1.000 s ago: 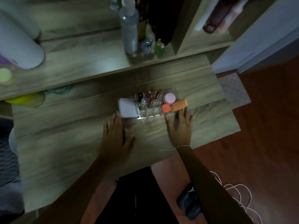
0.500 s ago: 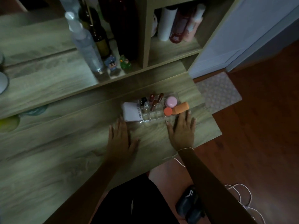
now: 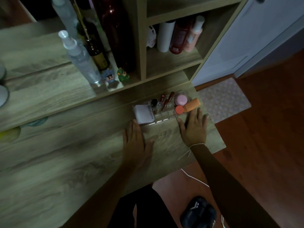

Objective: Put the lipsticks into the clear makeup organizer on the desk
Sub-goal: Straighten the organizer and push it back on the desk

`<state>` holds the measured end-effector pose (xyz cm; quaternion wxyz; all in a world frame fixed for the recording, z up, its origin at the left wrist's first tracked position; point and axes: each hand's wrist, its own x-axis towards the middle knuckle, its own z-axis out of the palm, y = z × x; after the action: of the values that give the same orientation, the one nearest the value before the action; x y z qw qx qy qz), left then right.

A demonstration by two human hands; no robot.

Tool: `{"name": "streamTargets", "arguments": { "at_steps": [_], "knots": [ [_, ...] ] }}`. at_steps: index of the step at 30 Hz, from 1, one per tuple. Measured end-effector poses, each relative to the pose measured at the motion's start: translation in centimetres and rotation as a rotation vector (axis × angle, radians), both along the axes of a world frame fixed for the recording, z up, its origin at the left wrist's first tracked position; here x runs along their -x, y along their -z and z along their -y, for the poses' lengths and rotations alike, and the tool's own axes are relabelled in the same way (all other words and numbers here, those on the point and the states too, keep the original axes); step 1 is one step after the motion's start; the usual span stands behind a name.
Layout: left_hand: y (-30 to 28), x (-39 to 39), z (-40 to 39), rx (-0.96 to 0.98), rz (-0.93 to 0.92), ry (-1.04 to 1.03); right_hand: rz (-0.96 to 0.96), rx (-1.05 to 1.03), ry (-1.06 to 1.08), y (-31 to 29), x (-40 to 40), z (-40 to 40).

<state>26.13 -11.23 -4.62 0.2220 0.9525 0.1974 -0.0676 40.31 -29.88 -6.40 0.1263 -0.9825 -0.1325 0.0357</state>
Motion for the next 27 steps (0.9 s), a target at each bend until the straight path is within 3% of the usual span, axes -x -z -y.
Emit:
{"name": "streamTargets", "arguments": {
  "at_steps": [27],
  "knots": [
    [-0.7, -1.5, 0.8, 0.027, 0.02, -0.034, -0.05, -0.069, -0.011, -1.0, -2.1, -0.6]
  ]
}}
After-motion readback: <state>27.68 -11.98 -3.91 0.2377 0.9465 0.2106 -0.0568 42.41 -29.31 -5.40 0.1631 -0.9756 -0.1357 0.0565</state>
